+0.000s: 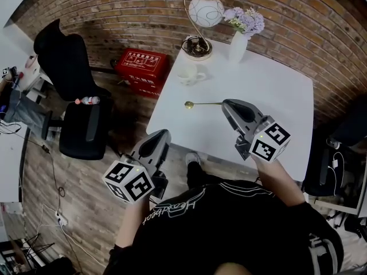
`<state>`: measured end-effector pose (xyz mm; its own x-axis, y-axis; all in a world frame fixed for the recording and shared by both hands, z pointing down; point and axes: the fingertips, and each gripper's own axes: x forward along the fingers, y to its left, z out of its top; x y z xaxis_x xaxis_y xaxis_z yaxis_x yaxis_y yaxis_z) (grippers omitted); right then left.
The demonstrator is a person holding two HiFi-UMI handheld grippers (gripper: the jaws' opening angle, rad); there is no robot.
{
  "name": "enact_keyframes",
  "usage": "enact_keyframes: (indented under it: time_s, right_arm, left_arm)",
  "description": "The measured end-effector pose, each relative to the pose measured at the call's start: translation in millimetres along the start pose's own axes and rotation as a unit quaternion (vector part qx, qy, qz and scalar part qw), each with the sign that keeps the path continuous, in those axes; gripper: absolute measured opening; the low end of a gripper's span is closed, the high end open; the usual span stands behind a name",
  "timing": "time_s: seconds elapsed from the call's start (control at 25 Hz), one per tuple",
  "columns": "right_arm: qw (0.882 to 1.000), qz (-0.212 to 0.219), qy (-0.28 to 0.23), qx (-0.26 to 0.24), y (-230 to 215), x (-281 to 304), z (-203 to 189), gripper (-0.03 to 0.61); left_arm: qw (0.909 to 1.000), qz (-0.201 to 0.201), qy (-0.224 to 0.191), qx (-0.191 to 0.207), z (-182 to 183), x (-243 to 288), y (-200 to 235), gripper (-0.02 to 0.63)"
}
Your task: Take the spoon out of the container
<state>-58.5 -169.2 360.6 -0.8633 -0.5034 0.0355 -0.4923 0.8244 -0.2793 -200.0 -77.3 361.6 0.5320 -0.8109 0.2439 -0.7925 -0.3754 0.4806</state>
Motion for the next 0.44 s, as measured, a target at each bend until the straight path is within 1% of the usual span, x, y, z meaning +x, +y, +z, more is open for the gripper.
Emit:
enact_keyframes:
  time_s: [0.44]
  right_arm:
    - [1.000, -0.012, -0.002, -0.001, -8.8, -6.0, 4.7, 0.000]
  left_arm:
    - [1.0000, -0.006, 0.004, 0.000, 0.3, 9.9, -3.4, 0.005]
